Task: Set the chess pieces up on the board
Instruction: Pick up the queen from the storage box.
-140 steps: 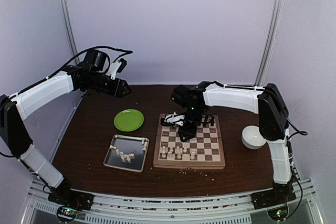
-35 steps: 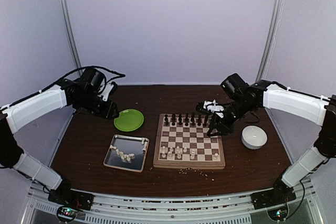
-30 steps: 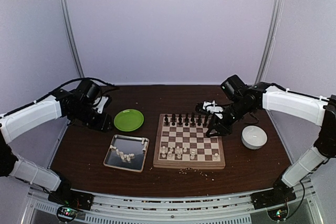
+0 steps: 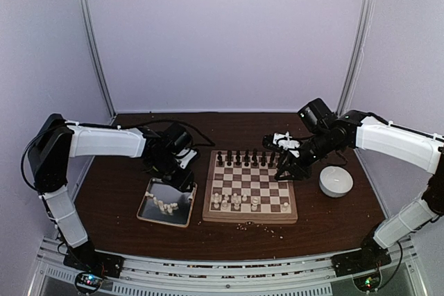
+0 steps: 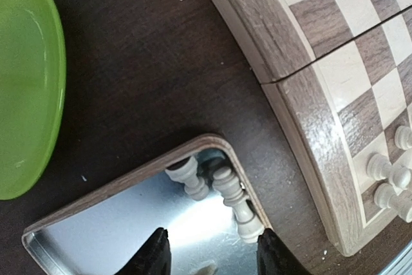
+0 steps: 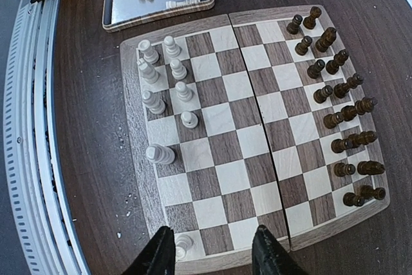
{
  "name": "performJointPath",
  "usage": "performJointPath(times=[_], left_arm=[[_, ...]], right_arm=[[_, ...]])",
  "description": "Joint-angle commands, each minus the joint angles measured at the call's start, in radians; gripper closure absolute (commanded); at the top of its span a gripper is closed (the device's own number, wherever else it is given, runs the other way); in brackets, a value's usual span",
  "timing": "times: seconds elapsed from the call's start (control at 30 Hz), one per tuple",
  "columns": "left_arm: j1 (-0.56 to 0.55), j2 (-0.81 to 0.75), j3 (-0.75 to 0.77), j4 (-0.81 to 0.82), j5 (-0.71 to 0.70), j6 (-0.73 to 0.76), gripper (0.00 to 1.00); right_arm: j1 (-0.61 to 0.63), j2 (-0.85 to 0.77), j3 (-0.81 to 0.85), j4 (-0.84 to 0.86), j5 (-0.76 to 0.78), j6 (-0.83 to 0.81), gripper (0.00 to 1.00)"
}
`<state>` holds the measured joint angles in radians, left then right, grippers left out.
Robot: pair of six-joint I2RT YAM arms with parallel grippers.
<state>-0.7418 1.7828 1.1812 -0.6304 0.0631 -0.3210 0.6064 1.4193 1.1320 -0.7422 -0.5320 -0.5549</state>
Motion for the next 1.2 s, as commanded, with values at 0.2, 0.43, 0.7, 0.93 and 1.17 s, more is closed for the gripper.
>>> performJointPath(times=[0.2, 0.43, 0.7, 0.93, 1.17], left_arm=[[-0.031, 0.072, 0.050, -0.001, -0.012, -0.004, 0.54], [-0.045, 0.100, 0.058, -0.042, -0.028, 0.000, 0.55], [-0.048, 0.059, 0.029, -0.071, -0.071, -0.018, 0.60], [-0.047, -0.031, 0.003, -0.015, -0.056, -0.065, 0.62], [-0.039, -0.010, 0.005, -0.018, -0.034, -0.081, 0.68]], right_arm=[[0.001, 0.004, -0.006, 0.001, 0.020, -0.013, 0.59], [0.000, 0.021, -0.002, -0.009, 0.017, -0.017, 0.59], [0.001, 0.028, 0.000, -0.016, 0.016, -0.023, 0.59], [0.001, 0.039, 0.002, -0.023, 0.016, -0.025, 0.59], [0.001, 0.052, 0.007, -0.032, 0.010, -0.029, 0.59]])
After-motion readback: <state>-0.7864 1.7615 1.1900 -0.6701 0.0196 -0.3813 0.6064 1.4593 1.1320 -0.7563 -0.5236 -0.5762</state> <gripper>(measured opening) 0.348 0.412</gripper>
